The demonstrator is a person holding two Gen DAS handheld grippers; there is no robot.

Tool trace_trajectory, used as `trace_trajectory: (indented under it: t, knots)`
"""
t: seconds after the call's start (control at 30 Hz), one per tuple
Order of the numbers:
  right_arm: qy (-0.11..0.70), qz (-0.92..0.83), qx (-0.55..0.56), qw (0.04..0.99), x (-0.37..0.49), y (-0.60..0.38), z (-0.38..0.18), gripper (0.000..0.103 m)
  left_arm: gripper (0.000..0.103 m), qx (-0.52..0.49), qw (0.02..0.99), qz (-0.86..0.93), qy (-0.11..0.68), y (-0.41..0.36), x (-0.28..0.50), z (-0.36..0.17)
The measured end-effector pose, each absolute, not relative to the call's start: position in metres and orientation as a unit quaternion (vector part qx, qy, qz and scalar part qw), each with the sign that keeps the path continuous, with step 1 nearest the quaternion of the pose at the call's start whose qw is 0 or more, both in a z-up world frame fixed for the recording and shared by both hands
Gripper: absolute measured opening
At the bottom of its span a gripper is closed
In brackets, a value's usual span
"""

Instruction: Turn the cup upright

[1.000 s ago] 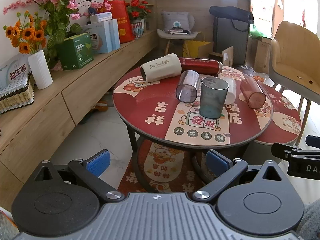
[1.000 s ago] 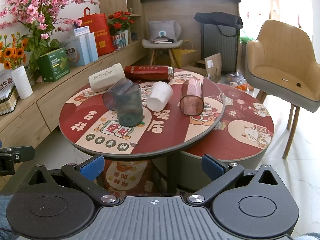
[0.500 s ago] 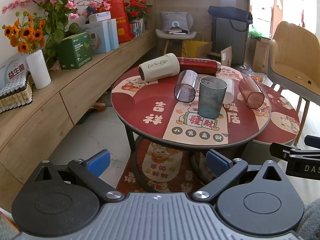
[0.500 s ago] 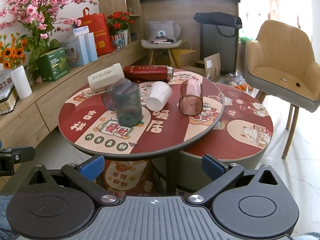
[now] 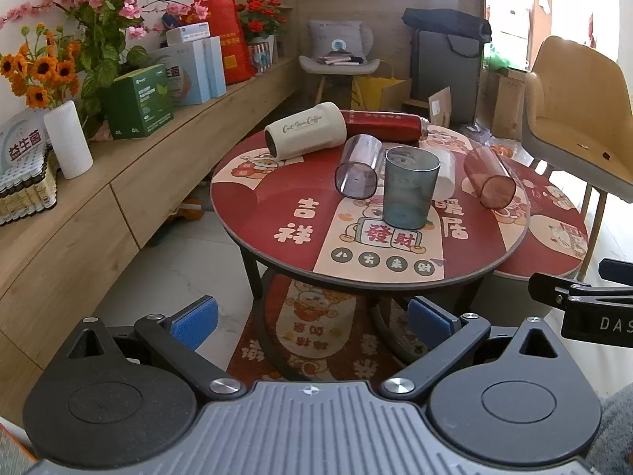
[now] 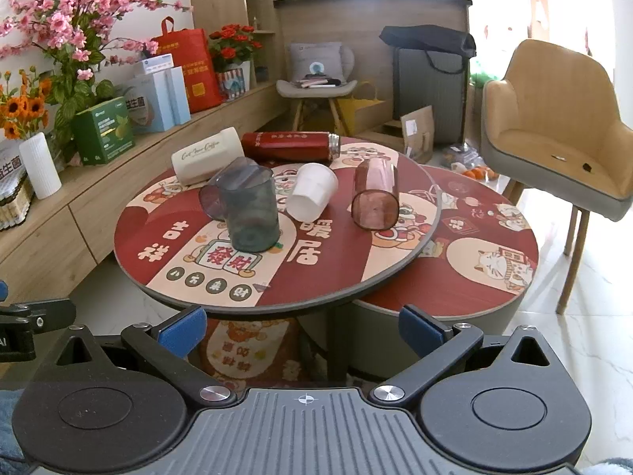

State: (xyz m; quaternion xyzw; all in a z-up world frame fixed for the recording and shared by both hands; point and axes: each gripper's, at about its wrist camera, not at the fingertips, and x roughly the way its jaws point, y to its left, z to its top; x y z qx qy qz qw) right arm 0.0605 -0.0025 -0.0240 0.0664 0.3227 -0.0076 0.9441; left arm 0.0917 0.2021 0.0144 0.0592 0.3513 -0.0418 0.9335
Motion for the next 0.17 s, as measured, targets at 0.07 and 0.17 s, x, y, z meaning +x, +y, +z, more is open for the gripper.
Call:
trace_trajectory:
  t: [0.07, 0.17]
  knots:
    - [0.323, -0.008, 0.065, 0.944, 0.0612, -0.0033, -0.0242, 0.103, 0.103, 0.059, 0.934, -0.043, 0.351, 0.2023, 0.0919, 0.0144]
    - [0.324, -0.009, 0.066, 0.944, 0.0638, -0.0064, -0.0249, 0.103, 0.103, 0.059, 0.933, -0.045, 0.351, 0.2027, 0.0923, 0.0143]
